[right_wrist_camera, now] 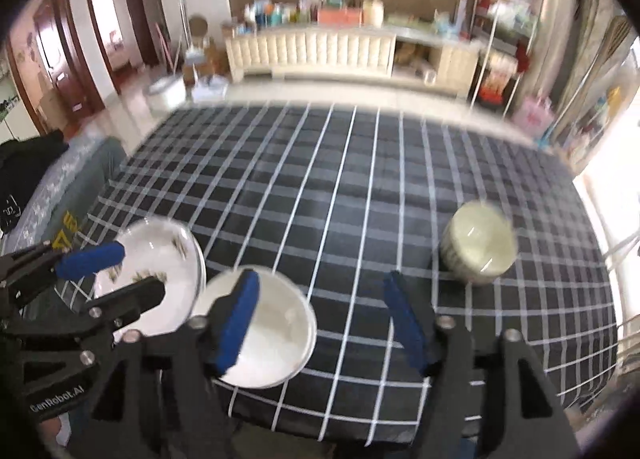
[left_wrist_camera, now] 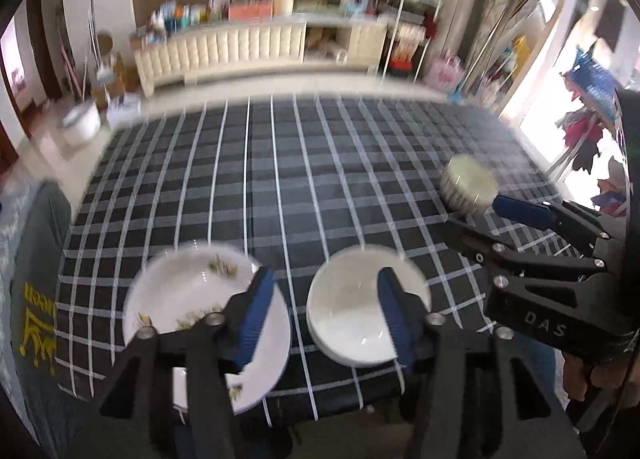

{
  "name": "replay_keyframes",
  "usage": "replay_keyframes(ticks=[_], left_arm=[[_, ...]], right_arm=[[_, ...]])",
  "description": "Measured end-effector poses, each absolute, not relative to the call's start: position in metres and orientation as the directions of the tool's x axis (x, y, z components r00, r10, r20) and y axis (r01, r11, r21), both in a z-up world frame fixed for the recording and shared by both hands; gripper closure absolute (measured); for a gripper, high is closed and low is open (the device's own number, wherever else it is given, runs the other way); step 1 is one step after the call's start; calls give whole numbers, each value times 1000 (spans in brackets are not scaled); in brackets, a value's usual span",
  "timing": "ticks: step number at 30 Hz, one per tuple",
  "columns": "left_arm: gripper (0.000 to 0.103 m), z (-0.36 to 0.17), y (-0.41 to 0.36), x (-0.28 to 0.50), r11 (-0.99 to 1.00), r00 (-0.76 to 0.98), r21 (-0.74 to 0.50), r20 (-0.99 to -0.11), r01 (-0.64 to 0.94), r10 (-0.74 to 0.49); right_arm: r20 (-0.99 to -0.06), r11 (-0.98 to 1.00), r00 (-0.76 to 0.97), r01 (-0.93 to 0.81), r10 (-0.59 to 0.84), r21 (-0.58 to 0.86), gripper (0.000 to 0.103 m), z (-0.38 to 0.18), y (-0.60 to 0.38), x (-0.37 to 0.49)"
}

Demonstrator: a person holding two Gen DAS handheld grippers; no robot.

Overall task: Organize plates and bowls
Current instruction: 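Open the left tool to release the bowl and lift away, then reach the left tool to the green-patterned bowl and grasp its rim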

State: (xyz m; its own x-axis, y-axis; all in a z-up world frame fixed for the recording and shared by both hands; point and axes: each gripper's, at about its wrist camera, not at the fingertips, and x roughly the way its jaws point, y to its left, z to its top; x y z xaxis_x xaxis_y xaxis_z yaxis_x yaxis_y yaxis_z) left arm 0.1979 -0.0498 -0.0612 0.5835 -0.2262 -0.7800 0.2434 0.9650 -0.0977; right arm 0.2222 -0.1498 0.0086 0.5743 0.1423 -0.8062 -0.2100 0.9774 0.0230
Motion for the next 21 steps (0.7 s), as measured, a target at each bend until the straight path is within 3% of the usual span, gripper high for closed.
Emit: replay_keyframes(ticks=[7,21], left_arm=[[29,-12,-67,183,957,701,-29,-675,288,-231],[29,-3,-123,212,940,668,-56,-689,337,-280]], right_arm=[[-726,987,683,-155,82,-35,24,49,-171,209],[-711,998,703,-36,-8,-47,24,59,-243,216]])
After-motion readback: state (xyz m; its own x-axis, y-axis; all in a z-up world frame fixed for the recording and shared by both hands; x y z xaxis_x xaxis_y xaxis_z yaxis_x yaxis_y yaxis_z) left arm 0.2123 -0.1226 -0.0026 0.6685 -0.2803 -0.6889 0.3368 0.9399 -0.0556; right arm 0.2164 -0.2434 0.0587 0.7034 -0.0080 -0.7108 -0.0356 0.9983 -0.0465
